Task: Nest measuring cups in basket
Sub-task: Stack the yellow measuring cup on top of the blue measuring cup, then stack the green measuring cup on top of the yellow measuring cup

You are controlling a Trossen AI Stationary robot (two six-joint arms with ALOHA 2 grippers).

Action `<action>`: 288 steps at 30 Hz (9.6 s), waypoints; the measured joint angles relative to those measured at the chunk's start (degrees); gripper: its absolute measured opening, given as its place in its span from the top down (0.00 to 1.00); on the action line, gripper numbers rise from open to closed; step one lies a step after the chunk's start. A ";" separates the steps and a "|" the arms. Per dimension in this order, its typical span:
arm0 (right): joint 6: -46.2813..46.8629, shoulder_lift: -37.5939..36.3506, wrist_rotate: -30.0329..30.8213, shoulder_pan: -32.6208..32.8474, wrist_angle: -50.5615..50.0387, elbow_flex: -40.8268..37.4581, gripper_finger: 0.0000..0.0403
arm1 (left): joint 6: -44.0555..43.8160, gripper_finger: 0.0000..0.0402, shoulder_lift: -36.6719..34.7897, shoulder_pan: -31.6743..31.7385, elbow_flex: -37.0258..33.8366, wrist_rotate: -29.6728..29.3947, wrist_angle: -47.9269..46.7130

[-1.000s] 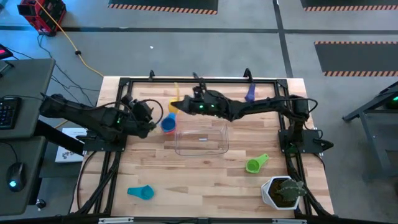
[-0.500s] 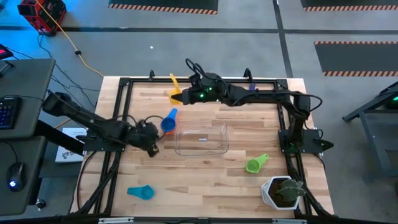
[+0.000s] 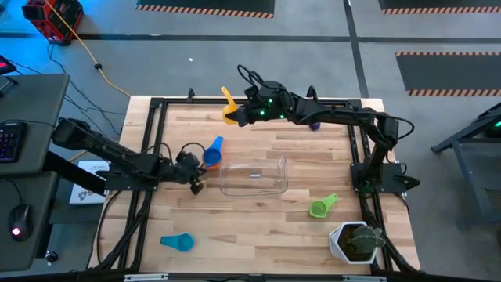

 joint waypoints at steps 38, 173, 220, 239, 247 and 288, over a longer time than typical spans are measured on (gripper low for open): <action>-2.05 0.00 -4.62 -3.20 -12.17 -0.07 1.00 | 24.26 1.00 25.06 28.97 10.81 15.82 24.74; -31.01 -29.83 2.52 37.73 -27.82 -56.92 0.87 | 27.24 1.00 -21.86 30.05 9.48 4.02 1.44; -117.85 28.66 19.54 2.52 -58.14 43.76 1.00 | 5.06 1.00 -22.71 30.04 9.48 21.96 53.20; -121.96 31.91 20.42 1.25 -54.21 39.78 0.96 | 7.37 1.00 -24.00 30.13 9.50 21.66 53.74; -121.51 32.04 19.88 1.26 -54.81 39.78 0.96 | 7.72 1.00 -24.00 30.13 9.50 21.66 53.72; -40.99 33.45 -1.39 -18.26 -63.83 43.53 0.99 | 3.43 1.00 -9.87 36.86 16.12 13.58 5.05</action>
